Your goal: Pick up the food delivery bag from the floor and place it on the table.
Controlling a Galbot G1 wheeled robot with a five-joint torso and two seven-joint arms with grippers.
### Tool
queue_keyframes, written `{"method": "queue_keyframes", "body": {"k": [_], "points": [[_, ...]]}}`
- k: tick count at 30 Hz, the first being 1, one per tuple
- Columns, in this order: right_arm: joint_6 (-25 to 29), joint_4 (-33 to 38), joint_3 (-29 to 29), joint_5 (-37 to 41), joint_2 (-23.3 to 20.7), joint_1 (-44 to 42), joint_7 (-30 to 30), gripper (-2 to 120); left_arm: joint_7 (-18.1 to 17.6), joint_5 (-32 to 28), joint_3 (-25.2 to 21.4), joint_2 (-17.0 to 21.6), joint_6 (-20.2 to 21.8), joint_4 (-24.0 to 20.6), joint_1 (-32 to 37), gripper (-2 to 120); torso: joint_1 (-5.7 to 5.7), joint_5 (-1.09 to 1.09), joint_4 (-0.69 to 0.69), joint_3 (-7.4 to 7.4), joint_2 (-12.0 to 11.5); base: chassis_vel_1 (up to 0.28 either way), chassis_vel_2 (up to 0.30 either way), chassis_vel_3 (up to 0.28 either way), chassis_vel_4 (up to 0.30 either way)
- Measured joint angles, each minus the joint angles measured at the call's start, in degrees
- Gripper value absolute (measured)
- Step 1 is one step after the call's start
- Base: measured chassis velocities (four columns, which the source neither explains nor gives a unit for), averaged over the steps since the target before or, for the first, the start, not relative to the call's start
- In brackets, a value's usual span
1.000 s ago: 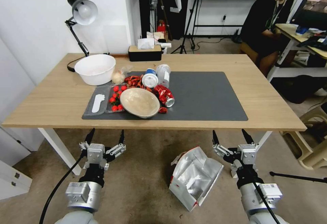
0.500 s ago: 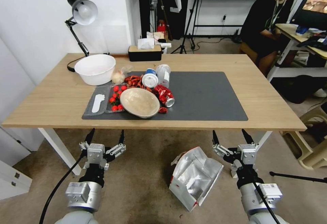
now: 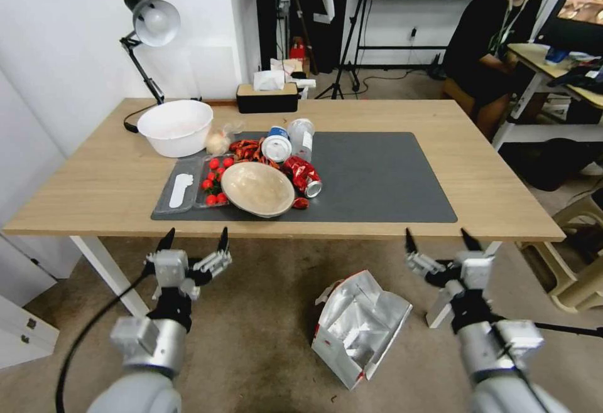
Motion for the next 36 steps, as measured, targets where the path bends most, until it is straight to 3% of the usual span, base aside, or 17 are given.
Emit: {"method": "queue_keyframes", "body": {"k": [4,18,30,36], "points": [[-3.1,1.5,1.7,2.0,-0.3,1.0,-1.5,100,-0.3,-0.6,-0.4,0.1,-1.3,0.8,-0.1,100,0.00,0.00,0.02,0.00,0.0,0.000,0.000,0.000,0.000],[-2.3,1.2,1.8,2.2,-0.8,0.7,-1.8,100,1.4,1.6,-1.3,0.2,-3.9,2.7,1.1,100,0.00,-0.01,0.02,0.00,0.0,0.000,0.000,0.000,0.000],[-1.7,0.8,1.8,2.2,-1.1,0.7,-1.7,100,1.9,0.1,-1.3,0.3,-6.1,3.4,1.5,100,0.00,-0.01,0.02,0.00,0.0,0.000,0.000,0.000,0.000],[-1.3,0.5,1.6,2.2,-1.1,0.6,-1.6,100,1.6,0.8,-1.1,0.4,-7.1,4.3,1.4,100,-0.52,-0.01,0.01,-0.60,-1.1,0.000,0.000,0.000,0.000]]}}
